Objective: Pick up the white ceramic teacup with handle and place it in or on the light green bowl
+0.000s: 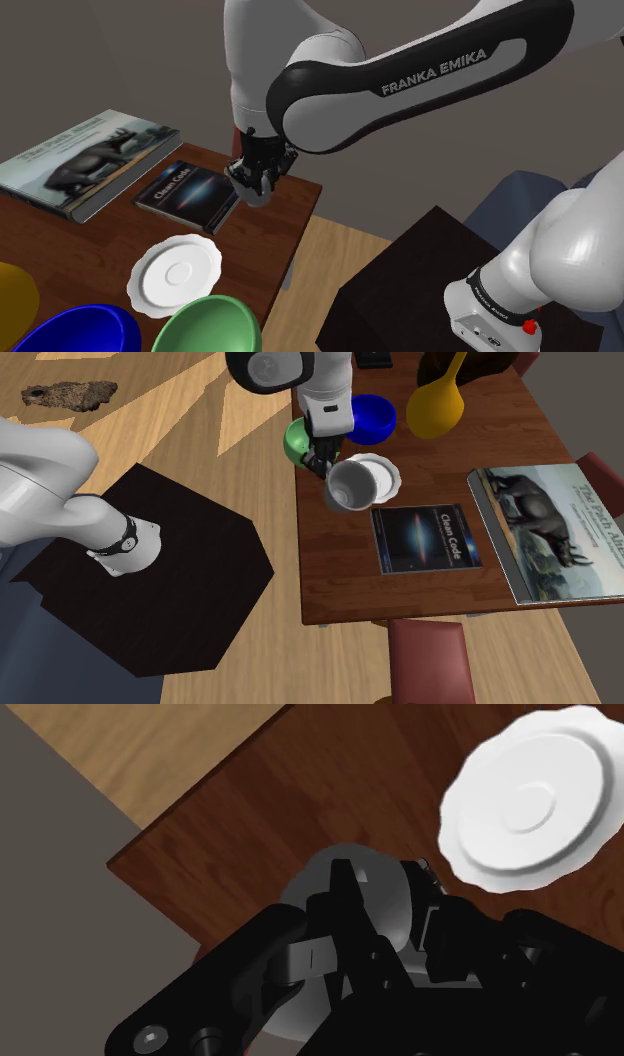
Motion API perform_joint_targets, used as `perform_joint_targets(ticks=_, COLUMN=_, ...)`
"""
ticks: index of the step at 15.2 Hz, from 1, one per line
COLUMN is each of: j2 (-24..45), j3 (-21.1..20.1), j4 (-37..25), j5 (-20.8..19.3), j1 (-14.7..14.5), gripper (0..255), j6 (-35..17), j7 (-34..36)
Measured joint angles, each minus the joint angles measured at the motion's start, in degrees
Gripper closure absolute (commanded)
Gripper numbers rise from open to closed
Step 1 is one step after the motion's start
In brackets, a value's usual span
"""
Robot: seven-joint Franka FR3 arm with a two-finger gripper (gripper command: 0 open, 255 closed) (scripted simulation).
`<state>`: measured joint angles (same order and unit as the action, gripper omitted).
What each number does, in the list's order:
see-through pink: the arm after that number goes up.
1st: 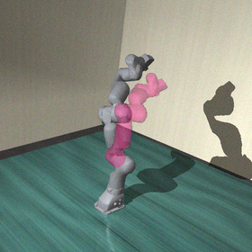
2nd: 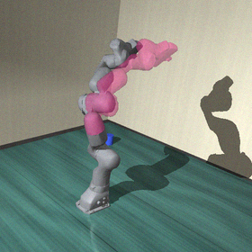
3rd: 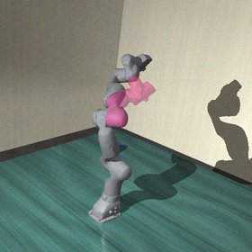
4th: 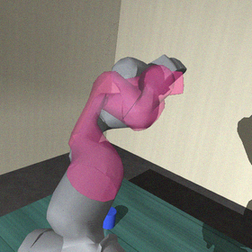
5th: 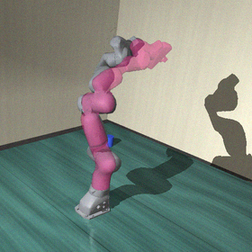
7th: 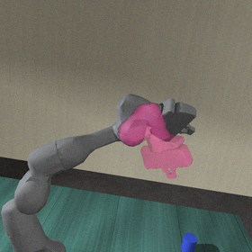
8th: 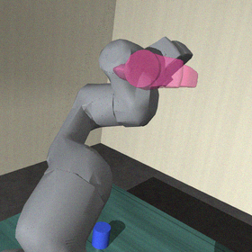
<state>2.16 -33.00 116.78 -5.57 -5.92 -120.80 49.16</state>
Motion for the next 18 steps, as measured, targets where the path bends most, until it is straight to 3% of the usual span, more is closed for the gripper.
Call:
perform_joint_targets(ticks=8, j2=-0.1, j3=-5.2, j4=-1.6, j5=-0.4, j1=-5.7, gripper=255, j6=2.6, j7=10.9)
perform_joint_targets(ticks=18, j2=7.0, j3=-10.9, j4=-9.5, j5=-6.0, j1=-14.7, gripper=255, j6=6.8, j7=27.3)
